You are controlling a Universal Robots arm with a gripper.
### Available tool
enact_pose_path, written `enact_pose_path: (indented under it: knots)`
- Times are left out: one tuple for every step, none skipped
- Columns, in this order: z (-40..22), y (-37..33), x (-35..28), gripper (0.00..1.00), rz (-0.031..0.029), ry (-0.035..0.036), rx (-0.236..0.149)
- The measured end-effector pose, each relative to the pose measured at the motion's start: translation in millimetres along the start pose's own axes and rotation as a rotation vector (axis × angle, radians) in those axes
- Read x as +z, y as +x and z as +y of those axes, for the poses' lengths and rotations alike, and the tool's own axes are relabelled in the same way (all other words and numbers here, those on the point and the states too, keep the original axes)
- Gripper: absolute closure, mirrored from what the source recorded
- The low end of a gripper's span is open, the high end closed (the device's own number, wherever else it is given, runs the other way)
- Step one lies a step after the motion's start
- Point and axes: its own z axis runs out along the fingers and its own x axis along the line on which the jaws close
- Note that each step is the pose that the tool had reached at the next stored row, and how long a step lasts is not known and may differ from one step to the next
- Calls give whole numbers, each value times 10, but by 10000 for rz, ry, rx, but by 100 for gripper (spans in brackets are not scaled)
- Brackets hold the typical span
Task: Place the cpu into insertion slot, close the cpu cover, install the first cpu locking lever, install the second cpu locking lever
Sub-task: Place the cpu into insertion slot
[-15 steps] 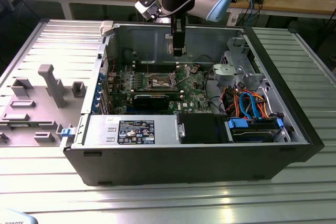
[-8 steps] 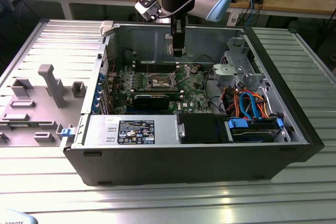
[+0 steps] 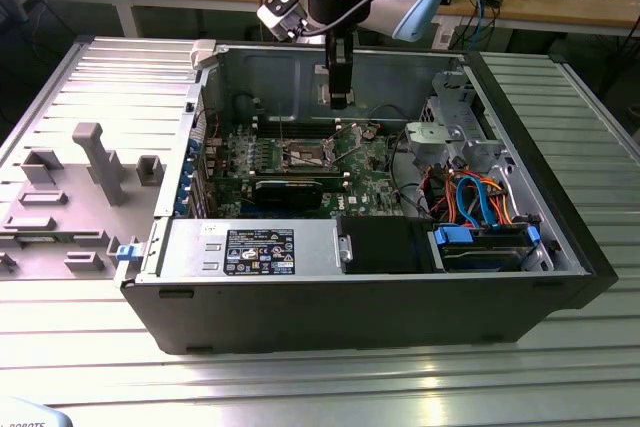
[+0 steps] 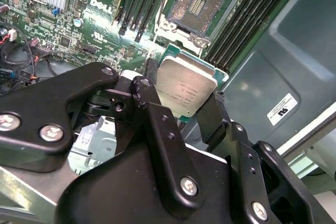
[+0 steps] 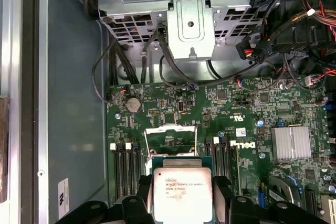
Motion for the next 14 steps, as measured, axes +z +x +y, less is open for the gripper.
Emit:
enact_pose_path:
  knots:
    - [0,0,3,46,2,-1,0]
    - [-1,0,8,46,3,-1,0]
    - [-1,0,13,46,2,-1,0]
    - [-3,-1,34,46,1,0,0]
    - [-10,-2,76,46,0,-1,-3]
    - [-19,-3,99,46,1,0,-15]
    - [-26,-3,116,46,3,0,-28]
    - [-36,-4,143,46,5,2,-56]
    - [-43,-5,170,46,7,4,-92]
    - [-46,-6,187,46,10,7,-121]
    - [-58,-7,217,46,18,9,-199]
    - [-63,-7,222,46,20,9,-219]
    - [-63,-7,225,46,20,10,-233]
    - [-63,-7,224,46,30,13,-232]
